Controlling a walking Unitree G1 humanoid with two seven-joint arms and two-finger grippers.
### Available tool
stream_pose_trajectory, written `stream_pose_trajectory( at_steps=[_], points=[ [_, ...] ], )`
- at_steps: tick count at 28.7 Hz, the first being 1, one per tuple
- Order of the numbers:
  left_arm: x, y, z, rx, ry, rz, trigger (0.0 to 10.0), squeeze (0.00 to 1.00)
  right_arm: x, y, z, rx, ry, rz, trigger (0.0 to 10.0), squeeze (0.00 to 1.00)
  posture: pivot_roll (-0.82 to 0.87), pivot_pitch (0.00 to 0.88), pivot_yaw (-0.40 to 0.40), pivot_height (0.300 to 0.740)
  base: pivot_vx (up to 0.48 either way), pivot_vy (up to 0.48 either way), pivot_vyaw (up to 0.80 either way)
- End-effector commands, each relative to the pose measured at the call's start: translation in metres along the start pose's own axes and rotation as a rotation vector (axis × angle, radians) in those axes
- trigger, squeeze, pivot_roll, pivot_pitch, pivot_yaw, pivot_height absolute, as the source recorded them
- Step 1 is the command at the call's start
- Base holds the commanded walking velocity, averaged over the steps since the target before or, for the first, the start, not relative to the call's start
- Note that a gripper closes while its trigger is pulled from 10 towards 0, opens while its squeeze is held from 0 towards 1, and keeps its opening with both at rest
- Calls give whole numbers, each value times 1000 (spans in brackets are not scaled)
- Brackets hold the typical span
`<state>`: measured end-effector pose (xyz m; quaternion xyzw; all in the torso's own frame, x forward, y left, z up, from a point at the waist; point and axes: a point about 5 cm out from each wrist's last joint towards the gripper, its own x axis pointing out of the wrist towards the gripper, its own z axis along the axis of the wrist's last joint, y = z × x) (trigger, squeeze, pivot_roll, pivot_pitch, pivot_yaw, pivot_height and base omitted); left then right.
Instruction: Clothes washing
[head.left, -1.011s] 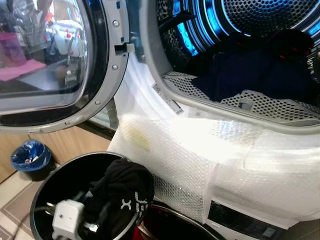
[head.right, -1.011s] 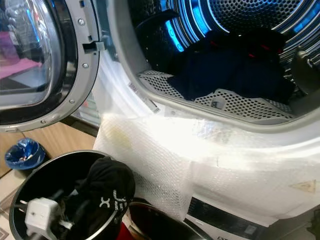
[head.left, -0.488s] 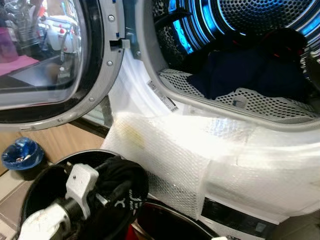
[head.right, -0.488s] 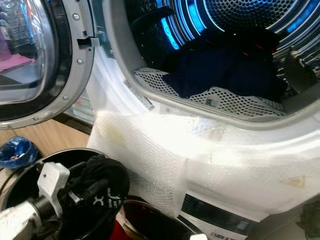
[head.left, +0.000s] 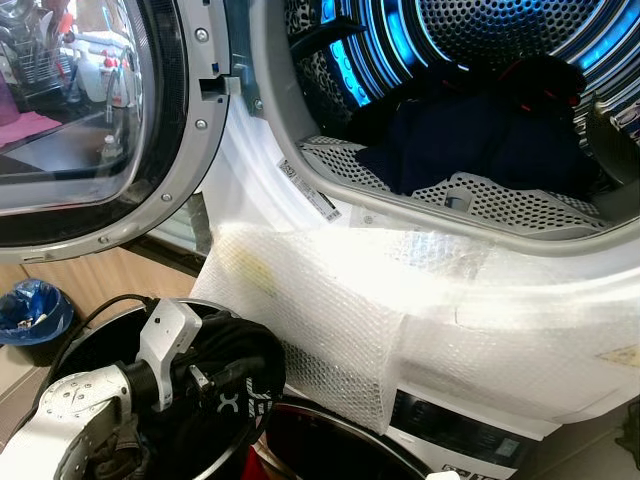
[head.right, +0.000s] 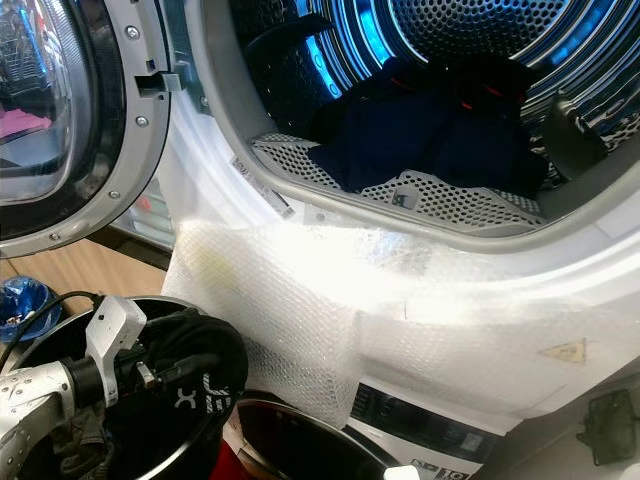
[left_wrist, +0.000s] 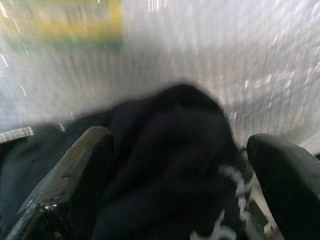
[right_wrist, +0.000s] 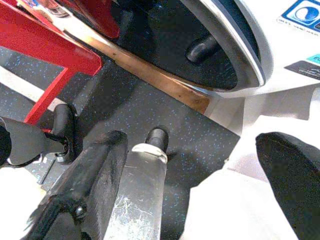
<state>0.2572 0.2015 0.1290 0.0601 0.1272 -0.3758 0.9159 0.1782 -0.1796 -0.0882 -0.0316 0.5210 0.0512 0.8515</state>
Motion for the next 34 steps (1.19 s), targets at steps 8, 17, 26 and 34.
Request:
stream_pose_trajectory(
  at_steps=[8, 17, 26, 34],
  points=[
    [18, 16, -2, 39, 52, 56, 10000, 1000, -1, -5, -1, 5, 8, -14, 10000, 0, 18, 47, -77, 740, 0, 0, 0],
    [58, 18, -2, -3, 4, 8, 10000, 0, -1, -6, 2, -3, 1, -18, 10000, 0, -3, 30, -89, 740, 0, 0, 0],
    [67, 17, -3, 19, 126, -134, 10000, 0, -1, -9, 4, 14, -7, -26, 10000, 0, -15, 37, -87, 740, 0, 0, 0],
    [53, 28, -4, 110, 256, -170, 10000, 0, -1, -10, 1, 34, -6, -31, 10000, 0, -23, 36, -68, 740, 0, 0, 0]
  ],
)
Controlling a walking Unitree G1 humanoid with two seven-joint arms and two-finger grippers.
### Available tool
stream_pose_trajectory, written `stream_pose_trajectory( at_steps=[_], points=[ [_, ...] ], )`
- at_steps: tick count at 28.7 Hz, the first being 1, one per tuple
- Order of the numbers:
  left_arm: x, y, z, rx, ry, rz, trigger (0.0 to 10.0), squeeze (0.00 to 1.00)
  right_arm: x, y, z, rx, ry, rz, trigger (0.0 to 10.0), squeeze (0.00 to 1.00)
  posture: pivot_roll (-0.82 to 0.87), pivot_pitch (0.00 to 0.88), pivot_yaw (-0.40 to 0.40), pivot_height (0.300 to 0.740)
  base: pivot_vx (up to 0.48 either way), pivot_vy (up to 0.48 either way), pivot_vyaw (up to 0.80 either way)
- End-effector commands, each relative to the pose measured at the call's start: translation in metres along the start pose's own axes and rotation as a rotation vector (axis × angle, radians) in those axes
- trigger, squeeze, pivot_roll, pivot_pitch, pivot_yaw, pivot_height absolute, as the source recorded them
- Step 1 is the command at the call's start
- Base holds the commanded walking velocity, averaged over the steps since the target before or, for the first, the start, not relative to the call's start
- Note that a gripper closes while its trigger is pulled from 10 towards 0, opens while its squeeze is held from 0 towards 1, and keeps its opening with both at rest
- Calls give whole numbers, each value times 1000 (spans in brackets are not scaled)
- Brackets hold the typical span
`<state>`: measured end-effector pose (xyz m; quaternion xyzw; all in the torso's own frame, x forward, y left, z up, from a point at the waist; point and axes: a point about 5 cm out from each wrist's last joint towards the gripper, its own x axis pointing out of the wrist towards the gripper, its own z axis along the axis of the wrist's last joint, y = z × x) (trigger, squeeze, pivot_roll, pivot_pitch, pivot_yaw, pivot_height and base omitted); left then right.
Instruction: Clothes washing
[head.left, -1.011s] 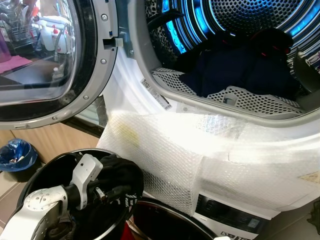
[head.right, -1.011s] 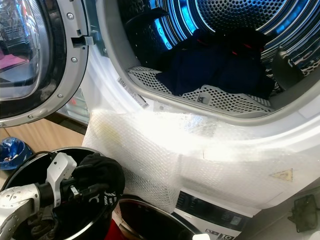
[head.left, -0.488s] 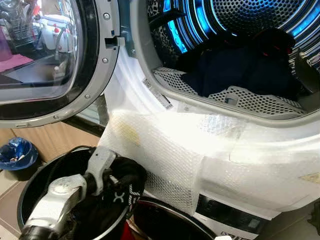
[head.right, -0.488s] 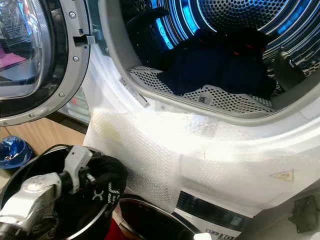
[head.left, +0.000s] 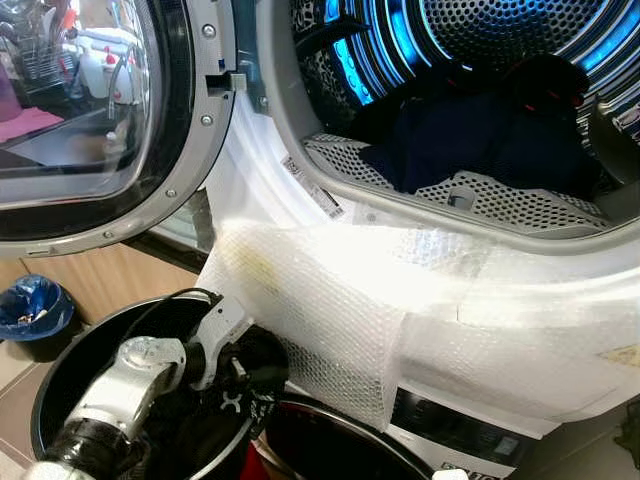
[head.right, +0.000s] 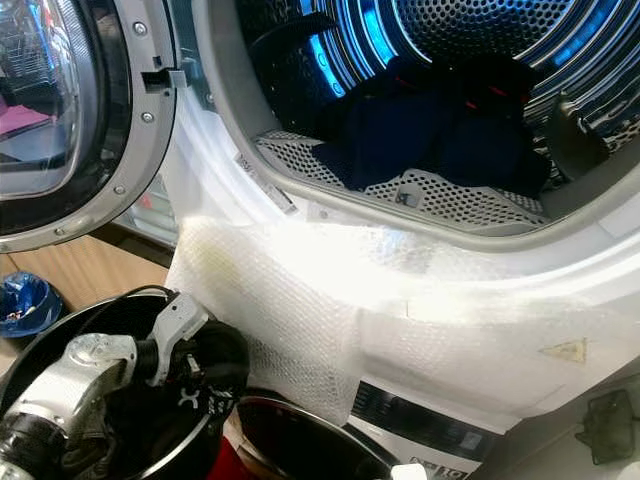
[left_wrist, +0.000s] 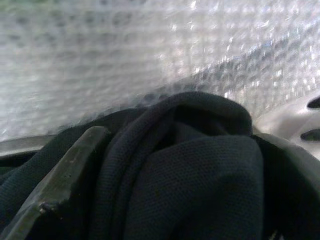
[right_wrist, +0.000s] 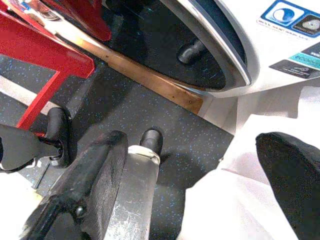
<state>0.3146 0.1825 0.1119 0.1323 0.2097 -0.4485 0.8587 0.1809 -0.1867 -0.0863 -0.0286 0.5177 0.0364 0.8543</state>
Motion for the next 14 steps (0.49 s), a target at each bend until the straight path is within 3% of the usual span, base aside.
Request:
stream_pose_trajectory(
  at_steps=[1, 8, 14],
  points=[
    [-5, 0, -3, 12, 47, 1, 10000, 0, 0, -2, -2, 15, 2, -9, 10000, 0, -23, 36, -68, 740, 0, 0, 0],
    [-34, -10, -8, 64, 128, -24, 10000, 0, 0, -1, -1, 24, -1, -5, 10000, 0, -12, 32, -58, 740, 0, 0, 0],
    [-38, -15, -19, 84, 187, -35, 10000, 0, 0, 2, -1, 5, 2, 4, 10000, 0, 0, 23, -58, 740, 0, 0, 0]
  ],
)
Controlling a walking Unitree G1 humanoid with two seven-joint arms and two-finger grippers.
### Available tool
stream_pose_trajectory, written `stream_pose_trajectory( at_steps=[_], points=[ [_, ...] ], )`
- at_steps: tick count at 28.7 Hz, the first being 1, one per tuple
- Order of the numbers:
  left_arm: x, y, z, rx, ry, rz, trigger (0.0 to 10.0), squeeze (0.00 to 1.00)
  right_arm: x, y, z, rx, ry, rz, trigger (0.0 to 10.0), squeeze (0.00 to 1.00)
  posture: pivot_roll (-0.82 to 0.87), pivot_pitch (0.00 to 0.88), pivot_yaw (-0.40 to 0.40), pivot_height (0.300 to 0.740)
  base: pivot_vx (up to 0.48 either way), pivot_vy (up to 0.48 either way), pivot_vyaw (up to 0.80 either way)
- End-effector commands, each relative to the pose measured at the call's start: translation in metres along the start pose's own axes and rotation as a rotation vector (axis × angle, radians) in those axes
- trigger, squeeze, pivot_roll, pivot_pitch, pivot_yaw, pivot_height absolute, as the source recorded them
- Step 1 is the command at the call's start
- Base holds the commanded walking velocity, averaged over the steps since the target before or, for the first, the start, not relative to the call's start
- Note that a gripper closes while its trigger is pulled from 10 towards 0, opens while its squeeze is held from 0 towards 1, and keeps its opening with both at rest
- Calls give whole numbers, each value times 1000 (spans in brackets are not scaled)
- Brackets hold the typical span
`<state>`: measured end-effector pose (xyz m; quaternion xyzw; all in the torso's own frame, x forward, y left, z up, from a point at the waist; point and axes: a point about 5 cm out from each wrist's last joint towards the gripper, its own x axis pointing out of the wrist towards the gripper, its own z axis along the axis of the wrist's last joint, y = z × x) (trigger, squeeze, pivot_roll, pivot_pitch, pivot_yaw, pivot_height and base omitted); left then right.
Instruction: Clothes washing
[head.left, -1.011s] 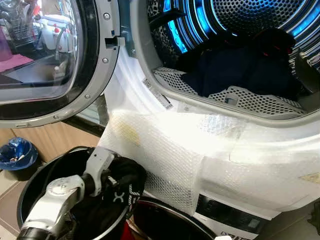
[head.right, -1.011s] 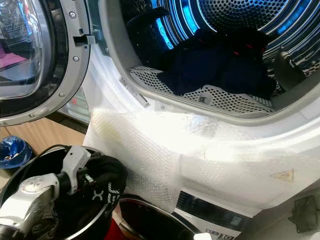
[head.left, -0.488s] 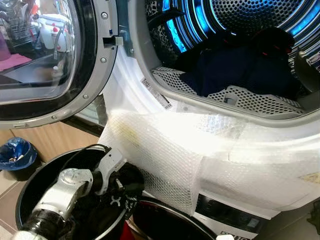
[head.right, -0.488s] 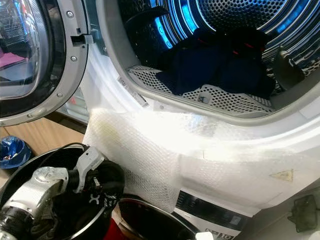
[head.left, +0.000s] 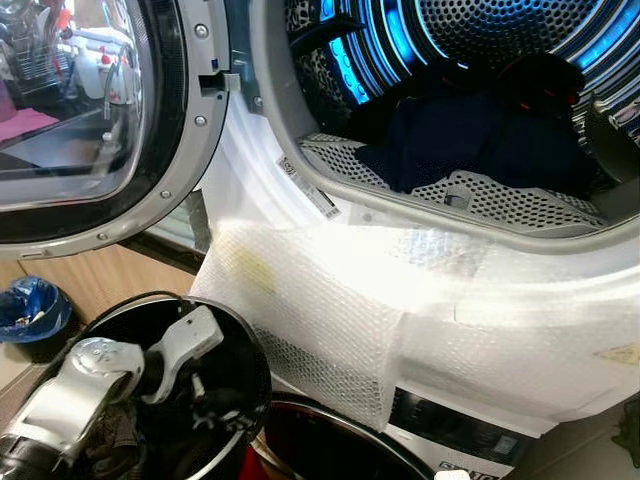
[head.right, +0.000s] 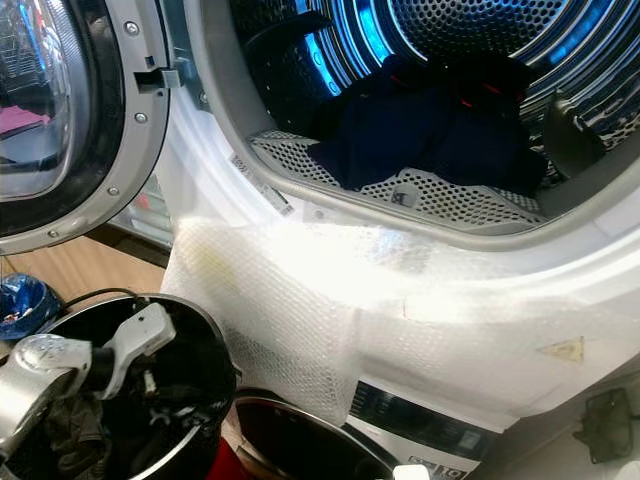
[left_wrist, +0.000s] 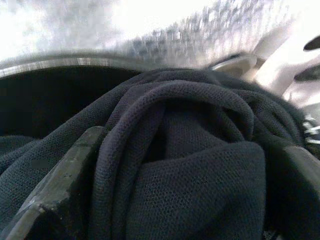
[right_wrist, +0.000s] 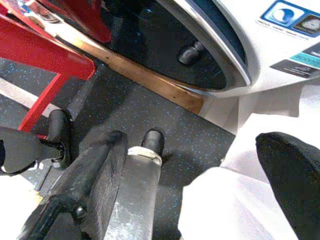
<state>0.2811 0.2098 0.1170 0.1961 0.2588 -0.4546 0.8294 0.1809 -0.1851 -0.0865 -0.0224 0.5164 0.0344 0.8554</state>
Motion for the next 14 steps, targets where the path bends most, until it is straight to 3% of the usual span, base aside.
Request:
stream_pose_trajectory(
  at_steps=[1, 3, 4, 7, 14],
  points=[
    [3, -4, -6, 14, 49, -9, 10000, 0, 0, 1, 0, -12, 5, 4, 10000, 0, -1, 18, -58, 740, 0, 0, 0],
    [4, -6, -7, 15, 56, -7, 10000, 0, 0, 2, 0, -12, 4, 5, 10000, 0, -1, 18, -58, 740, 0, 0, 0],
    [6, -5, -6, 29, 57, 13, 0, 0, 0, 2, 0, -14, 3, 6, 10000, 0, -3, 12, -56, 740, 0, 0, 0],
    [9, -6, -6, 55, 72, 21, 0, 0, 1, 4, 1, -19, 0, 8, 10000, 0, -5, 6, -54, 740, 0, 0, 0],
    [6, -2, -4, 32, 59, 50, 0, 0, 1, 4, 2, -16, 0, 8, 10000, 0, 5, 25, -57, 740, 0, 0, 0]
  ],
)
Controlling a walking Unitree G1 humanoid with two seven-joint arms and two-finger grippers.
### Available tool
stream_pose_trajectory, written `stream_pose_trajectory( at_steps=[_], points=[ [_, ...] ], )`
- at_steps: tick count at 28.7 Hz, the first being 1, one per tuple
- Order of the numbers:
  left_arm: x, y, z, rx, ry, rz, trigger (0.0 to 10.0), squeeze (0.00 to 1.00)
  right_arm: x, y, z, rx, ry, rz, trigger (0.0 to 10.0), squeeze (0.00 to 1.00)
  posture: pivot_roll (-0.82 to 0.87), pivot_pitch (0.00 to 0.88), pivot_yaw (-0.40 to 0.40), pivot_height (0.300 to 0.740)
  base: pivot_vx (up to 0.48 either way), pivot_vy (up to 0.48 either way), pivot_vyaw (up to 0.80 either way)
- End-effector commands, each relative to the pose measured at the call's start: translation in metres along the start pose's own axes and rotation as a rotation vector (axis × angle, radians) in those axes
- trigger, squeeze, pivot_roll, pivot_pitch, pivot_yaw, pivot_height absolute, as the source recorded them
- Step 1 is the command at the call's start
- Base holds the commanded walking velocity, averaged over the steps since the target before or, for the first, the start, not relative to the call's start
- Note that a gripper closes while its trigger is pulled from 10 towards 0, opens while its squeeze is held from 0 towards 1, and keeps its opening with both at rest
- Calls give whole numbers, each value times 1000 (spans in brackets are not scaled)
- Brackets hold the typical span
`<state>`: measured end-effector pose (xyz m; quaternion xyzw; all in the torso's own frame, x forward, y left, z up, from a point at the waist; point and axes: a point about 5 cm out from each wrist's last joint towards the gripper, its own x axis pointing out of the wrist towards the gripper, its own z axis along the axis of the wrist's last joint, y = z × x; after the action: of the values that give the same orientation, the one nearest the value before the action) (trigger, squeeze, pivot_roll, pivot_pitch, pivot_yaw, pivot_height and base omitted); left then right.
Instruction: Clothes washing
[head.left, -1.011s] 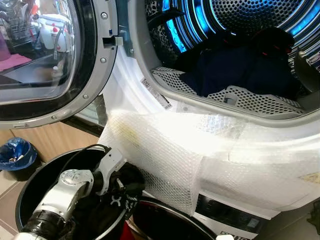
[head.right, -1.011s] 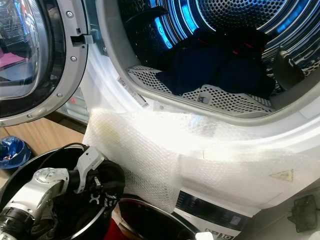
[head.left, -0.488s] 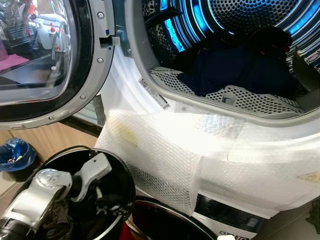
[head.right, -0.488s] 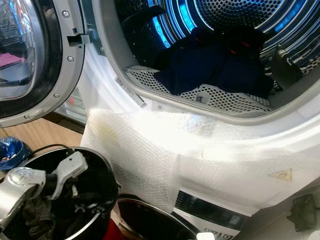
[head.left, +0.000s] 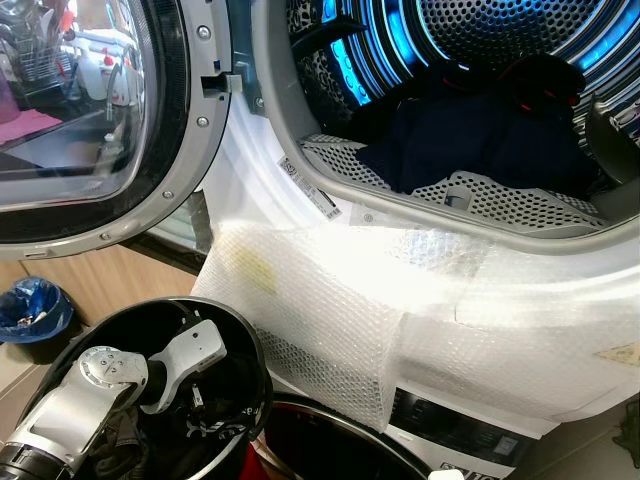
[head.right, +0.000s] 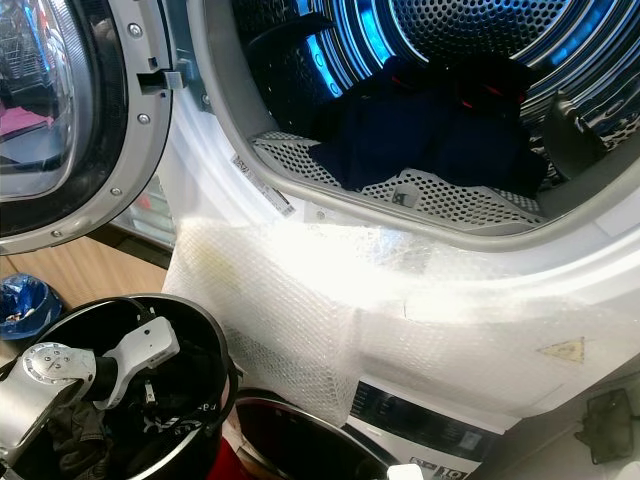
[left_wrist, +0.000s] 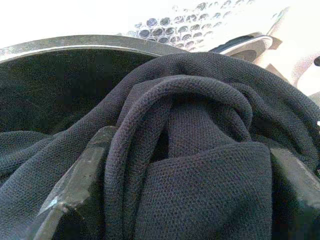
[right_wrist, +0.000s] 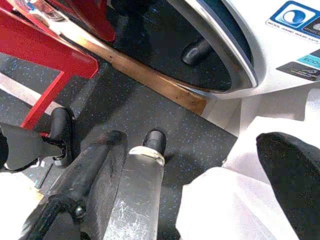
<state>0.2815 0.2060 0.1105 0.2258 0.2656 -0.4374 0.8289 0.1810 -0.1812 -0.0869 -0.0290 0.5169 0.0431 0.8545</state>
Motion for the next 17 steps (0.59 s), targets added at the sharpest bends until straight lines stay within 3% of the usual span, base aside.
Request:
stream_pose_trajectory(
  at_steps=[1, 6, 17],
  points=[
    [-1, 1, -2, -4, 12, 11, 0, 0, 0, 0, 2, 6, -2, -1, 10000, 0, 5, 25, -57, 740, 0, 0, 0],
    [-4, 5, 2, -45, -38, 62, 0, 0, 0, 0, 1, 8, 1, -2, 10000, 0, 17, 40, -62, 740, 0, 0, 0],
    [-6, 2, 5, -129, -89, 23, 0, 0, 1, 3, 5, 9, -8, 4, 10000, 0, 23, 48, -64, 740, 0, 0, 0]
  ],
)
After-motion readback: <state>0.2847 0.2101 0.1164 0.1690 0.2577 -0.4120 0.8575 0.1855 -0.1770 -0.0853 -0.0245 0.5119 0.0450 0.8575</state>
